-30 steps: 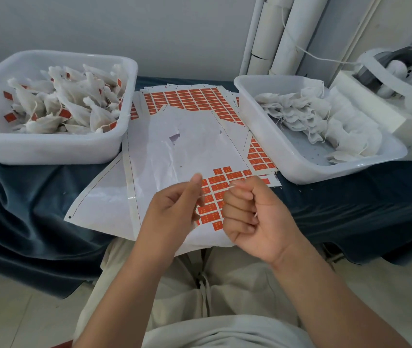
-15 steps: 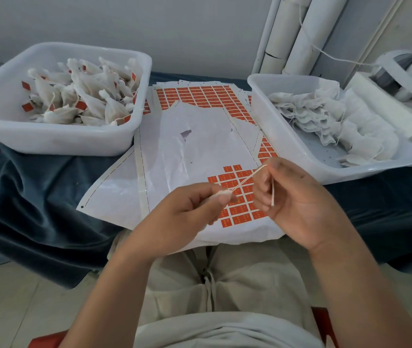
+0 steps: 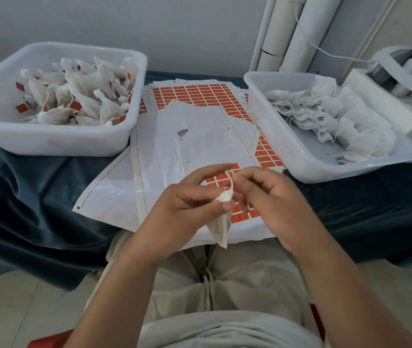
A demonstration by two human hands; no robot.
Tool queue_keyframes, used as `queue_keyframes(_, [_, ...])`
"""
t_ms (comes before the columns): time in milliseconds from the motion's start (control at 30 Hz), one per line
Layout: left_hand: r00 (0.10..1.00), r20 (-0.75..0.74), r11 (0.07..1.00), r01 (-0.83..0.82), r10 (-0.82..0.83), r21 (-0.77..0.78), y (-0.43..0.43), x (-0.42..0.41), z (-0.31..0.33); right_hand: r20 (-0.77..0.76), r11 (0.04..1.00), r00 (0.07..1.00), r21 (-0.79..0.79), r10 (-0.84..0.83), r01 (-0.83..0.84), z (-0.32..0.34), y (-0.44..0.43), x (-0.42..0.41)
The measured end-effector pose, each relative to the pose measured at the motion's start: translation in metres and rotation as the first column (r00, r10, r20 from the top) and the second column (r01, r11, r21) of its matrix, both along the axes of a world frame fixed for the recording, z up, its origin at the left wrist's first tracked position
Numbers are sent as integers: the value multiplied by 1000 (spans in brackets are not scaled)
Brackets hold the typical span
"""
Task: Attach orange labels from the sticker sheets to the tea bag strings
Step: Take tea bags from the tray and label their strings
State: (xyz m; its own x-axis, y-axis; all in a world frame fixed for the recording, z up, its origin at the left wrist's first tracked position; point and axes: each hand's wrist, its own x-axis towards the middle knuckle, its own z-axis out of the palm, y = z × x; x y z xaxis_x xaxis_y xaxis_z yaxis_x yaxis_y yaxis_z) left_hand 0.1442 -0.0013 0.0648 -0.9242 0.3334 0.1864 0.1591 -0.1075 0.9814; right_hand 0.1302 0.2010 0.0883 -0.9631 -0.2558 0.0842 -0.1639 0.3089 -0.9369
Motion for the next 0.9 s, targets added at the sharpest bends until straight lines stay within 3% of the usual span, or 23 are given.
queue_keyframes(133, [997,2,993,-71,71,94,5,2,2,-21,993,994,57,109,-107,2,-8,7])
queue_keyframes(300, [976,95,976,-203,195,79,4,3,4,-26,967,989,211,148,-140,8,-7,9])
queue_keyframes(433, [953,-29,949,-304,302,-83,6,4,1,-233,913,972,404,39,61,14,-6,16])
queue_keyframes(533, [928,-167,898,-365,332,-245,8,4,0,-342,847,934,524,107,94,19,-4,18])
queue_keyframes(667, [944,-271,799,-309,189,-516,3,2,1,-433,758,873,640,224,123,26,3,18])
queue_keyframes(800, [946,-325,758,-218,8,-615,-3,3,7,-523,768,795,629,306,118,29,7,17])
queue_keyframes(900, [951,-279,739,-95,-130,-667,-3,5,5,-521,789,768,614,374,33,26,6,15])
